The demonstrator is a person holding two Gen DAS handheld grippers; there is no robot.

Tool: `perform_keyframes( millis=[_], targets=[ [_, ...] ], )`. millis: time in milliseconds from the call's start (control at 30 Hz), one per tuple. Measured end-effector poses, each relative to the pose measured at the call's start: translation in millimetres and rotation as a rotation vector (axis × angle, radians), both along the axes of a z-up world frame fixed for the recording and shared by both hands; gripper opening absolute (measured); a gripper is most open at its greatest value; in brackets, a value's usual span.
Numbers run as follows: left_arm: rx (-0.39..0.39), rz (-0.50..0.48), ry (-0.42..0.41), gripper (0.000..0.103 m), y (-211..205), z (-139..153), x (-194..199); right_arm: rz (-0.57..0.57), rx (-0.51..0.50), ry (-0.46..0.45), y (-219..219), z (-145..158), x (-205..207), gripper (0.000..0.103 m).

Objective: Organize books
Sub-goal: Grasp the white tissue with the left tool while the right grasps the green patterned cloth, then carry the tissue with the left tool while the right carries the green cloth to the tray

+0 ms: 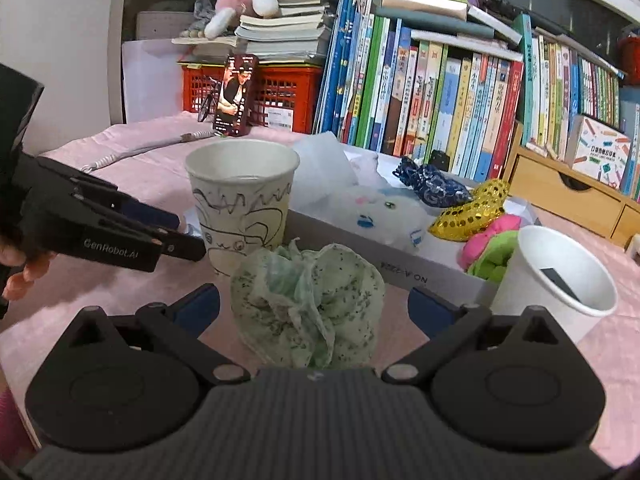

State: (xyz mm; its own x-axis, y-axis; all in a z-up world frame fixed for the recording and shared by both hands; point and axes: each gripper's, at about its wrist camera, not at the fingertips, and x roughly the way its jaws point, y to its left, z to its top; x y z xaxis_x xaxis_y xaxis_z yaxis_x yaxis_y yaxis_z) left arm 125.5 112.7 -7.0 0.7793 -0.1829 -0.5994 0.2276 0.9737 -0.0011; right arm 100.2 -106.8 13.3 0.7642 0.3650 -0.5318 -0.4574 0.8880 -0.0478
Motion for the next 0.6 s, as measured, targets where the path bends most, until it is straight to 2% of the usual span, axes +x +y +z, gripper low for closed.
perform_keyframes(
  millis=[133,200,300,367,433,600],
  targets=[
    [-0.011,0.000,0.020,0.016,-2.1,1.5,-1.9,0.002,0.011,0.029,2.5,-3.0,5.2,0.101],
    [-0.010,-0.009,0.032,0.016,-4.3,2.8,-4.9,0.002,0.020,0.047,2.8,-3.9,7.1,0.097],
    [-0.006,-0.036,0.049,0.012,-8.0,4.5,-13.1,-0.001,0.034,0.072,2.2,-6.1,7.4,0.083],
    [-0.013,-0.053,0.065,0.011,-9.9,5.6,-19.0,-0.006,0.036,0.084,1.2,-7.5,6.6,0.066],
    [-0.013,-0.060,0.076,0.011,-11.1,7.4,-25.2,-0.005,0.047,0.093,-0.4,-8.0,5.4,0.058],
    [0.021,-0.024,0.038,0.014,-14.6,15.2,-40.6,0.003,0.034,0.082,0.3,-6.2,0.6,0.052]
  ],
)
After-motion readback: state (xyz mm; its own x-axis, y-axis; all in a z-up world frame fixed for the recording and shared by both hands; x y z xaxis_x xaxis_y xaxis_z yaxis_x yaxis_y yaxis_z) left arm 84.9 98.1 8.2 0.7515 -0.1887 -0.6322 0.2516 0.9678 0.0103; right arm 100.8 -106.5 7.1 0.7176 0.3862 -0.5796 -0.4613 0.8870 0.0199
